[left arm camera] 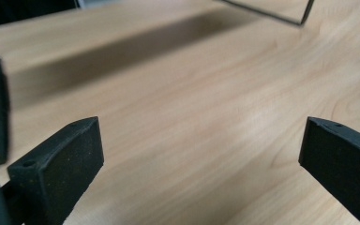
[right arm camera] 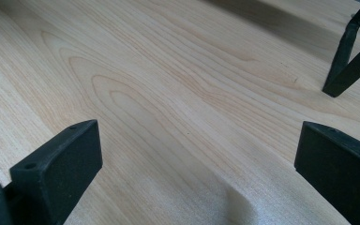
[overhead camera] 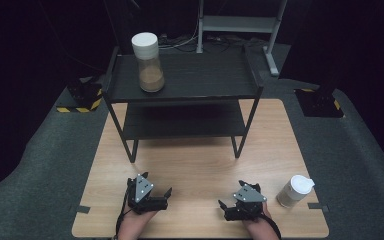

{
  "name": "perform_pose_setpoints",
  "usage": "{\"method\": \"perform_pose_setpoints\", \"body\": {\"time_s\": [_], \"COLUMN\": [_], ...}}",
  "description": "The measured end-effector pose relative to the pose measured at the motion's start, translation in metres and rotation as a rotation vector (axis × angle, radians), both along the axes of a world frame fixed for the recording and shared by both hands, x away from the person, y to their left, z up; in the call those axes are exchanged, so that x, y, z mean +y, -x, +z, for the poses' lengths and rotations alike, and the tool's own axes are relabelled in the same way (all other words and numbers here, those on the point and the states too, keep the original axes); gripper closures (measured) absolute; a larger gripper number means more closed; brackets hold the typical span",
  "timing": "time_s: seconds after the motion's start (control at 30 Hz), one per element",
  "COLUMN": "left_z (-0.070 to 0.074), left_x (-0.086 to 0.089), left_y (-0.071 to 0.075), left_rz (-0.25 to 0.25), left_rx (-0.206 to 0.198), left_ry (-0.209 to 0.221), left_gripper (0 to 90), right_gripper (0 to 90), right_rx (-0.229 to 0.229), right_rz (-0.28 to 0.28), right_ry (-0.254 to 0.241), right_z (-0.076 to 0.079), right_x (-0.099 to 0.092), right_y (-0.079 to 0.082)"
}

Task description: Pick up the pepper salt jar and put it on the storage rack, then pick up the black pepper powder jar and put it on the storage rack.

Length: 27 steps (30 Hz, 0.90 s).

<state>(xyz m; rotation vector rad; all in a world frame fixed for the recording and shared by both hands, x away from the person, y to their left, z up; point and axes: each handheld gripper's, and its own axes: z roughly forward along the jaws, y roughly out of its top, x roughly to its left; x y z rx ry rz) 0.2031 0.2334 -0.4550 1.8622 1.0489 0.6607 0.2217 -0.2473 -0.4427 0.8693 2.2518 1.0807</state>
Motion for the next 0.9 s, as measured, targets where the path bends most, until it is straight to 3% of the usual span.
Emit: {"method": "perform_pose_setpoints", "body": {"time_s": [0.27, 0.5, 0.6, 0.7, 0.9], "left_z": [-0.001, 0.003, 0.004, 0.005, 0.004], "left_x": [-0.007, -0.023, -0.026, -0.027, -0.031], "left_y": [-0.005, -0.005, -0.006, -0.008, -0.004], "left_rz": [-0.025, -0.031, -0.023, -0.055, -0.072], "left_rx": [0.045, 0.048, 0.054, 0.057, 0.032], "left_ry": [-0.066, -0.158, -0.169, -0.195, -0.228], "left_gripper": [0.5, 0.5, 0.9, 1.2, 1.2], "right_gripper": [0.1, 0.1, 0.1, 0.0, 0.0], "right_rx": [-0.002, 0.001, -0.009, -0.017, -0.017], "right_rz": [-0.003, 0.001, 0.008, 0.017, 0.019], "right_ry": [0.008, -0.007, -0.015, -0.023, -0.022], "right_z": [0.000, 0.000, -0.002, -0.003, -0.003], "right_x": [0.002, -0.001, -0.003, -0.006, -0.006], "right_y": [0.001, 0.000, 0.001, 0.002, 0.002]}}
